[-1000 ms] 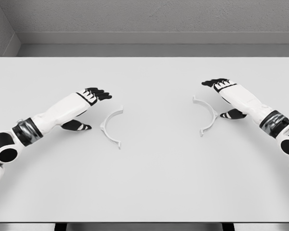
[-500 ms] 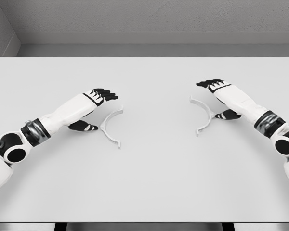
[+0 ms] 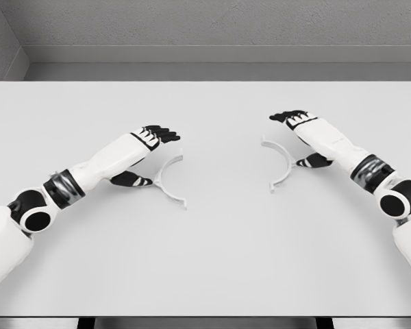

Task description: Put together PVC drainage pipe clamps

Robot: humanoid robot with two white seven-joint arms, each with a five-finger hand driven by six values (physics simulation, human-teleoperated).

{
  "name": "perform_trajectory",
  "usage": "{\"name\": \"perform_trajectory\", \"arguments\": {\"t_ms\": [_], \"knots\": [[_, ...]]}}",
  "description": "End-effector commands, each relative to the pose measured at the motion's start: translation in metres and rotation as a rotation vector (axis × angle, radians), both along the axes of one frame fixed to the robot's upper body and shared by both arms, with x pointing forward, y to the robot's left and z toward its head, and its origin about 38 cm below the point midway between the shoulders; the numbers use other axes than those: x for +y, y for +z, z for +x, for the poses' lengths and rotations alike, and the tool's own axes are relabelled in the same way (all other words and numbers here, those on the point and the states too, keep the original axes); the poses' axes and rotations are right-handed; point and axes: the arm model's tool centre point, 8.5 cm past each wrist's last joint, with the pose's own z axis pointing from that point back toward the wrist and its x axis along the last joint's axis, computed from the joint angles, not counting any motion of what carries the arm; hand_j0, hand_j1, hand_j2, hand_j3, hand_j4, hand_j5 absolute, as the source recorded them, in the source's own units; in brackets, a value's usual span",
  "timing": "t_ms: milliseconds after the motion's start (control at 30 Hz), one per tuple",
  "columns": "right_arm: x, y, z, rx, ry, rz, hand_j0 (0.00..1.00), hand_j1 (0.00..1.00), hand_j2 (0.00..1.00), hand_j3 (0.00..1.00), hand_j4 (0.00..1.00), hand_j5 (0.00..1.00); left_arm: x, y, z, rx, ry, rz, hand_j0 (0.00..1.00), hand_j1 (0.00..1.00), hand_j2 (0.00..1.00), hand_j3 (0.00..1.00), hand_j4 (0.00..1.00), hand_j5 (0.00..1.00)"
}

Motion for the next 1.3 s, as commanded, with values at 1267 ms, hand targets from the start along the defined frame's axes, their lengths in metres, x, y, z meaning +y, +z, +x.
{"name": "perform_trajectory", "arguments": {"t_ms": [1267], "knots": [[0.018, 0.004, 0.019, -0.004, -0.003, 0.020, 1.00, 1.00, 1.00, 1.00, 1.00, 1.00, -0.027, 0.006, -0.002, -0.034, -0.028, -0.045, 1.00, 1.00, 1.00, 1.00, 1.00, 1.00]]}}
